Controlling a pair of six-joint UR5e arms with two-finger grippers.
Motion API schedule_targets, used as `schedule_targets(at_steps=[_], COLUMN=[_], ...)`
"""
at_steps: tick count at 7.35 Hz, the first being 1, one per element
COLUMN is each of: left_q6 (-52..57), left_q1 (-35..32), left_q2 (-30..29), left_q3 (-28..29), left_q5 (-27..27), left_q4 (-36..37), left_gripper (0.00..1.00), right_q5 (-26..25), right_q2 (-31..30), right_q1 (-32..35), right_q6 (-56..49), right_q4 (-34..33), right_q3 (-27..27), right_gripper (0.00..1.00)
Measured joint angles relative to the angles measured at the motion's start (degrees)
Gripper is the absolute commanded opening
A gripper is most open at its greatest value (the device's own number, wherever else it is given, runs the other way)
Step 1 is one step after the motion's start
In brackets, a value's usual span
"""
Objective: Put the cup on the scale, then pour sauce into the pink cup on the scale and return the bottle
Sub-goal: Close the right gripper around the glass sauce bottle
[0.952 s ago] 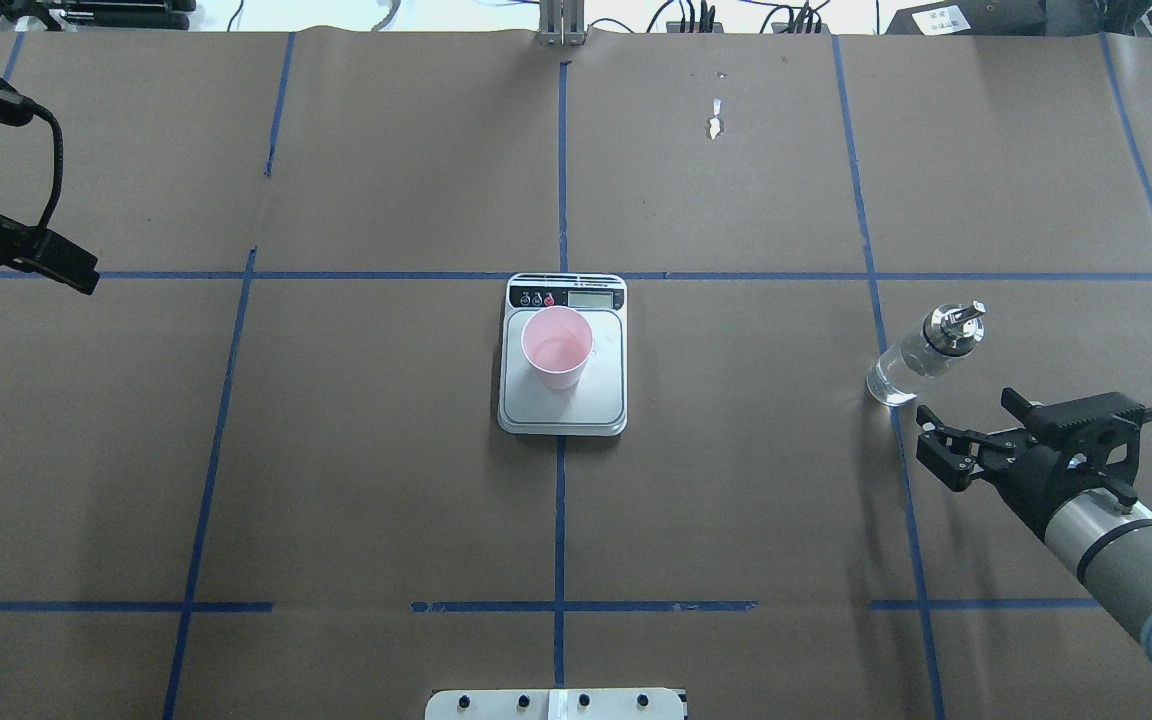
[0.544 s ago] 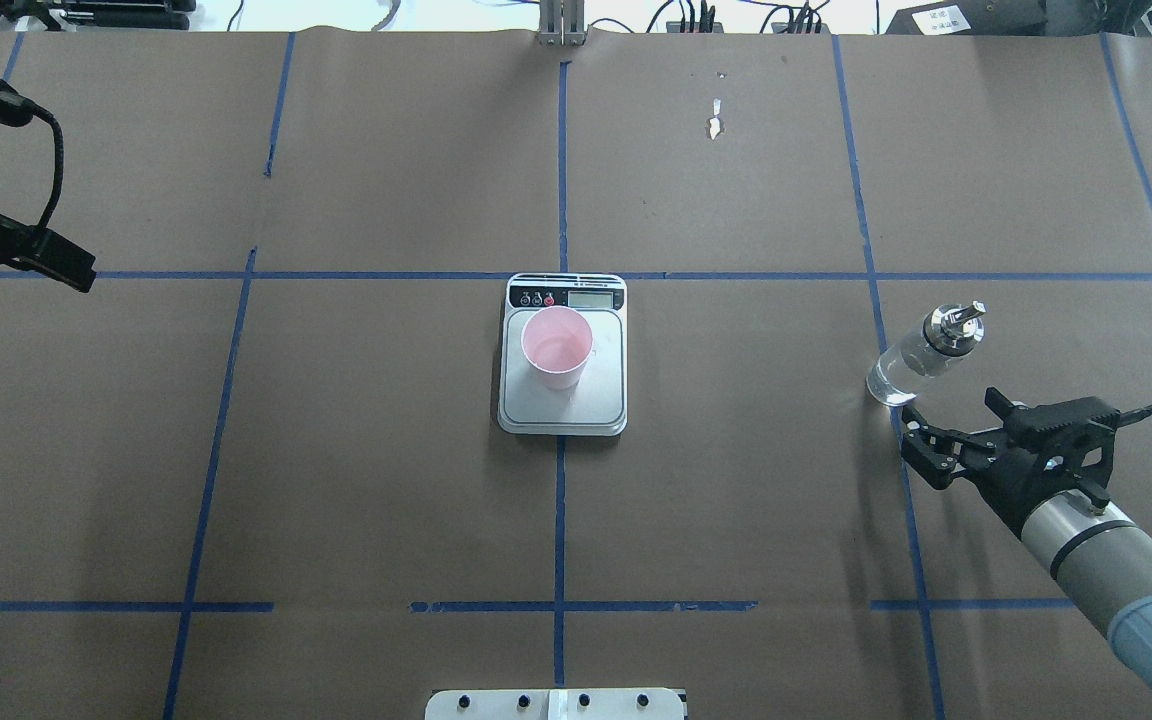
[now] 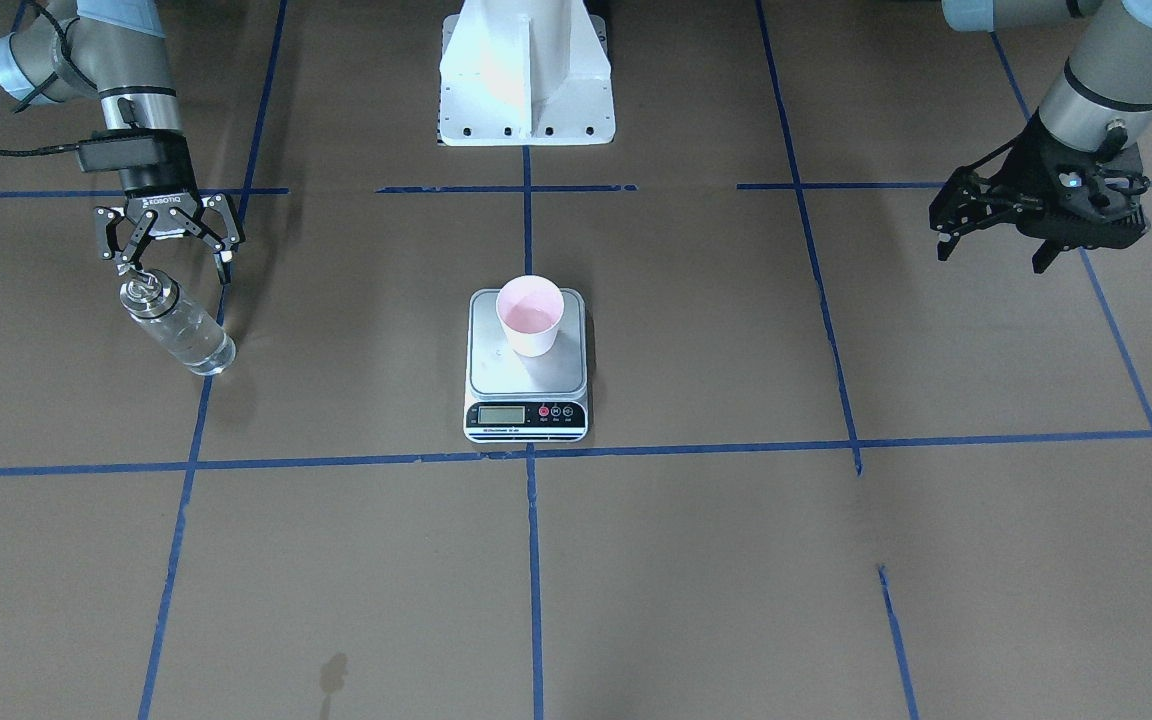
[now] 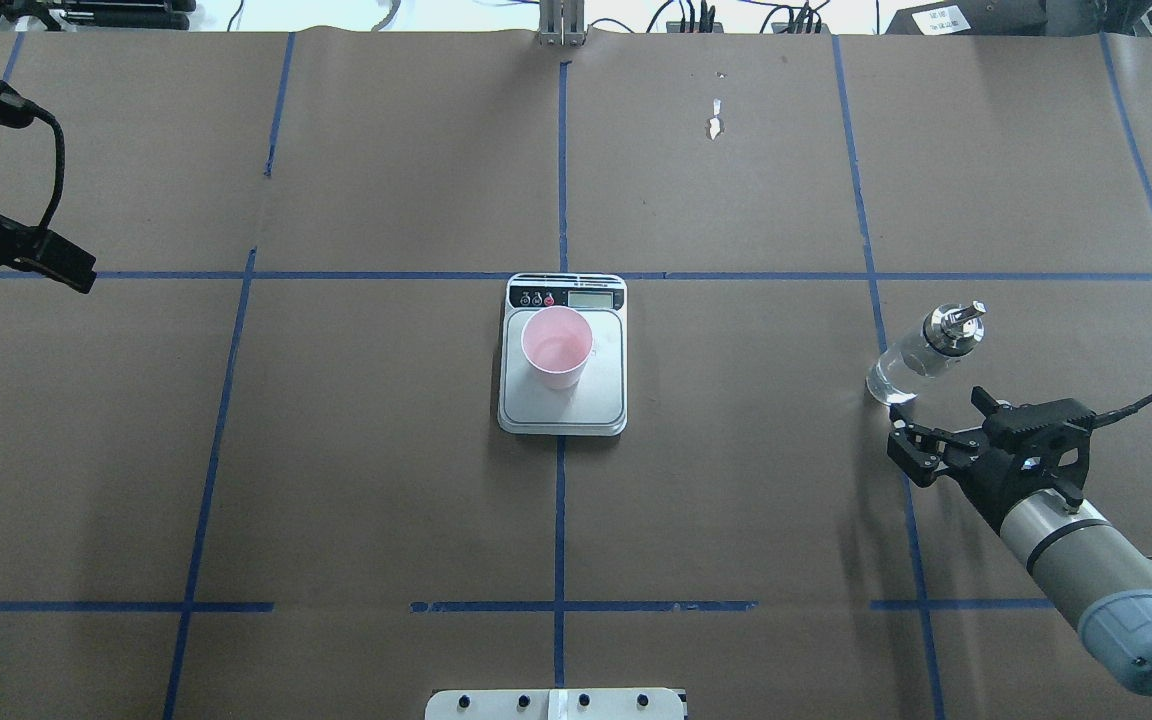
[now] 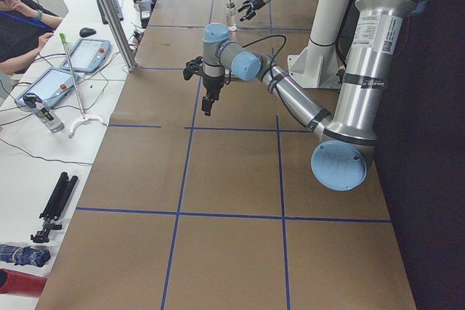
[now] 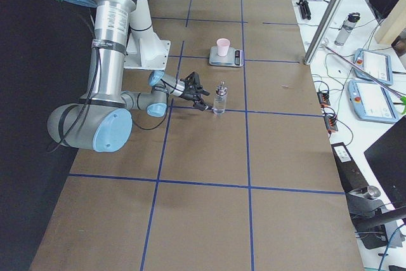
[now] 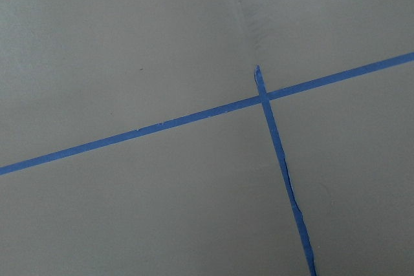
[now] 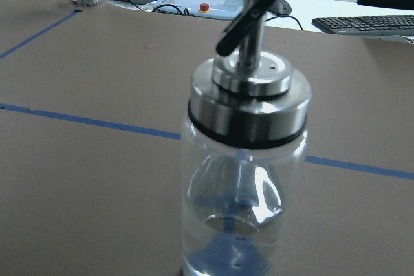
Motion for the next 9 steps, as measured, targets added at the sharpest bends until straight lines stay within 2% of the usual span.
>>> schedule_targets(at_steps=[6, 9], left_q6=[-0.02, -0.07], left_q1=[0.07, 0.07], left_q2=[-0.11, -0.17], left_q3=[-0.01, -0.01], left_q5=[-0.05, -0.05], left_q4=[0.0, 0.0], left_gripper=[1.0, 1.0], right_q5=[0.16, 0.36], right_q2=[1.0, 4.88], right_q1=[1.38, 2.94], right_q6=[-2.37, -2.7], right_q4=[-0.11, -0.09], right_q3=[-0.98, -4.65], right_gripper=[1.0, 1.0])
